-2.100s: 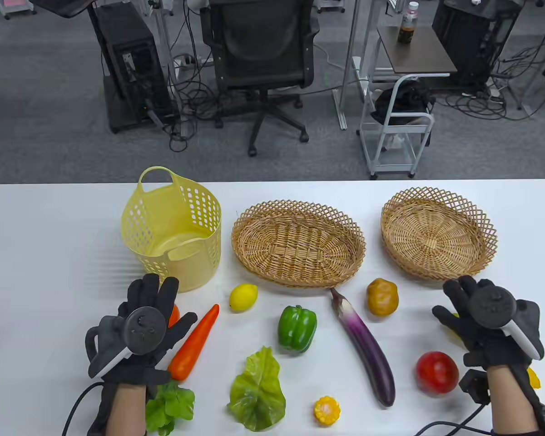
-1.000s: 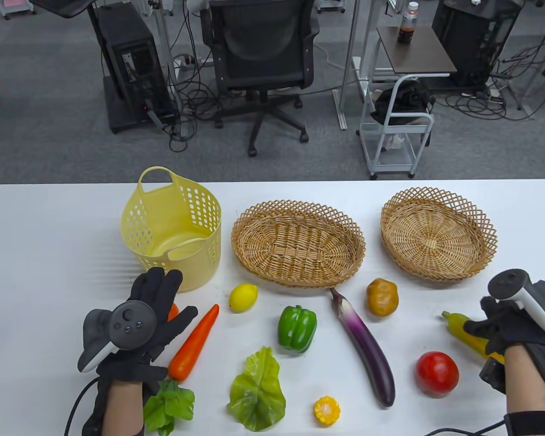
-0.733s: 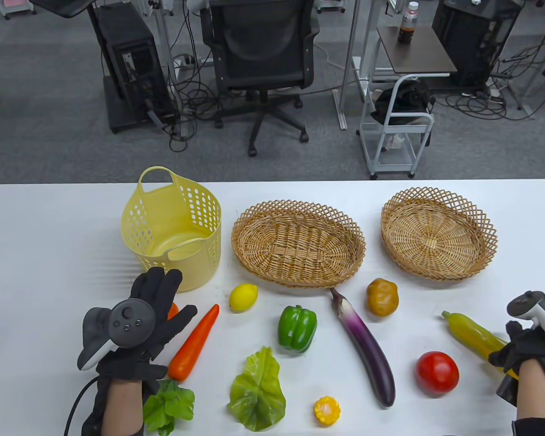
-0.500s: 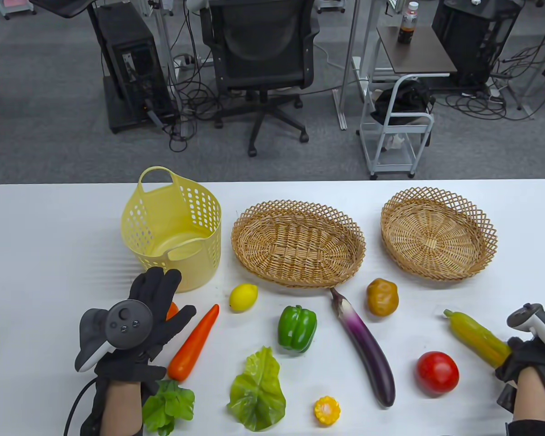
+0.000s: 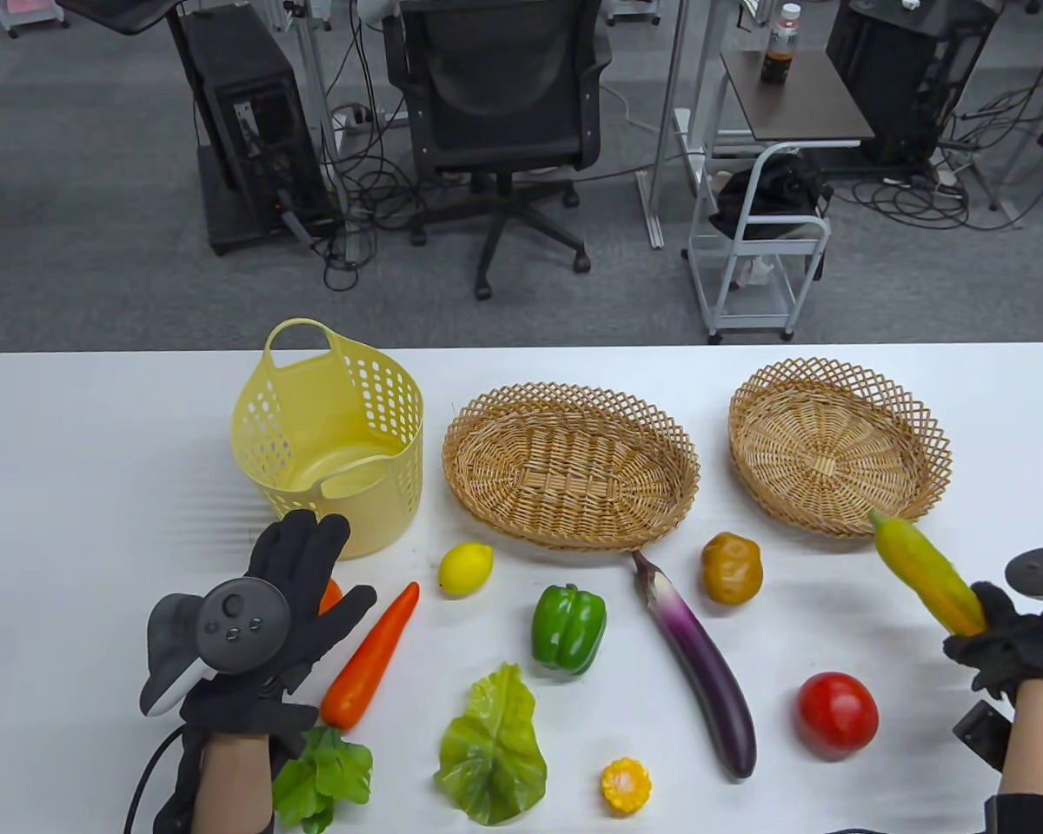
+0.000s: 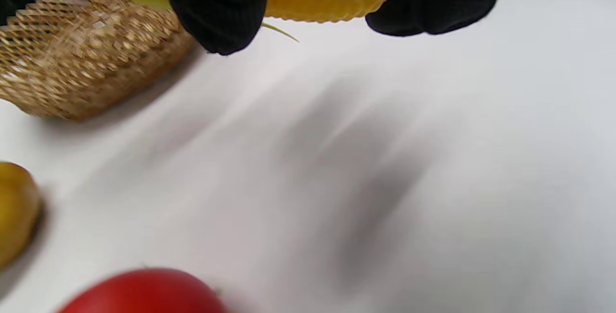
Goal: Place 10 objects into 3 containers
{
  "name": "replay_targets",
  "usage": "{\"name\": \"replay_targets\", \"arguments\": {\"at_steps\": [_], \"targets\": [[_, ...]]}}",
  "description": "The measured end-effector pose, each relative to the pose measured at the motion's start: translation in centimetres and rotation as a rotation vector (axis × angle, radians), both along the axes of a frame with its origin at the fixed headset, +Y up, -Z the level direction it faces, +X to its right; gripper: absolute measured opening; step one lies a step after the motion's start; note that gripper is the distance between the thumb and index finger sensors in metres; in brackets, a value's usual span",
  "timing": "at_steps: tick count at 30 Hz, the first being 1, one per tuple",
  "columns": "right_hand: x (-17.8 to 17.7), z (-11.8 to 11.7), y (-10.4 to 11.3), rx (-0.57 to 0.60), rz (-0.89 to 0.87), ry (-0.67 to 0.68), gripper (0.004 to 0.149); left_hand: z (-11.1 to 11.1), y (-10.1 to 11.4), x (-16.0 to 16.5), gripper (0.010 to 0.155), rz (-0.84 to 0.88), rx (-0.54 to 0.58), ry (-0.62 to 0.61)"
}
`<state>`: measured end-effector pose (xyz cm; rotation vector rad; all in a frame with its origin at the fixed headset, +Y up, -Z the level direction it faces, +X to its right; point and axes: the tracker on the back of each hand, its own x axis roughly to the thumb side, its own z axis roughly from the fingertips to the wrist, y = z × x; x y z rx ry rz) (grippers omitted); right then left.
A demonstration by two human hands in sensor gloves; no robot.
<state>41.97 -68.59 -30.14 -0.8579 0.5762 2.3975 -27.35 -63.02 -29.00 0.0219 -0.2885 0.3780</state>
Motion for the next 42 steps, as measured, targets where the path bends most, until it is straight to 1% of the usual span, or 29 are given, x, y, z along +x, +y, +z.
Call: {"name": "replay_targets", "arguments": {"at_steps": [2,4,5,7,9,10,11,13,14,18,23,26,29,32,36,37,40,42], "targets": [[-1.1,-1.3,1.2,0.08,0.012,0.008,0.078,0.0,-0.1,0.0,0.079,-0.003,-0.002,-0.001],[-2.5,-2.8,2.1,0.098,0.023,0.041,0.08,-0.1,-0.2,0.1,0.079,-0.008,-0.007,0.002],[-3.3,-3.7,2.5,0.128,0.04,0.047,0.081,-0.2,-0.2,0.1,0.079,-0.011,-0.009,0.002],[-4.8,-5.3,3.0,0.162,0.072,0.062,0.079,-0.2,-0.3,0.1,0.079,-0.015,-0.013,0.004],[-6.3,-6.8,3.3,0.16,0.103,0.074,0.079,-0.2,-0.3,0.1,0.079,-0.018,-0.014,0.005],[-7.2,-7.5,3.3,0.185,0.14,0.061,0.079,-0.2,-0.3,0.1,0.079,-0.019,-0.014,0.005],[-7.5,-7.9,3.3,0.193,0.154,0.056,0.079,-0.2,-0.3,0.1,0.079,-0.019,-0.013,0.005],[-8.7,-9.1,3.1,0.182,0.191,0.068,0.079,-0.2,-0.3,0.1,0.079,-0.019,-0.011,0.007],[-9.3,-9.8,2.9,0.156,0.207,0.08,0.079,-0.1,-0.3,0.1,0.078,-0.017,-0.008,0.01],[-10.5,-11.5,2.3,0.11,0.247,0.076,0.079,0.1,-0.1,0.3,0.079,-0.011,0.0,0.004],[-11.2,-12.3,1.1,0.072,0.268,0.089,0.079,0.1,0.0,0.0,0.078,-0.005,0.011,0.009],[-11.4,-12.1,0.7,0.082,0.212,0.105,0.082,-0.2,-0.3,-0.2,0.077,0.0,-0.001,0.039],[-11.1,-11.4,1.0,0.122,0.173,0.09,0.081,-0.3,-0.5,-0.4,0.076,0.012,-0.014,0.04],[-10.4,-10.1,1.7,0.107,0.153,0.088,0.082,-0.4,-0.5,-0.6,0.076,0.02,-0.015,0.042],[-10.0,-7.7,2.4,0.052,0.142,0.149,0.083,-0.4,-0.5,-0.5,0.076,0.02,-0.02,0.038],[-9.9,-6.8,2.6,0.039,0.137,0.165,0.079,-0.4,-0.5,-0.4,0.075,0.021,-0.022,0.035],[-9.9,-5.0,2.8,0.024,0.117,0.195,0.078,-0.4,-0.5,-0.4,0.075,0.024,-0.026,0.028],[-10.1,-3.3,2.6,-0.016,0.103,0.245,0.078,-0.3,-0.5,-0.3,0.075,0.026,-0.025,0.024]]}}
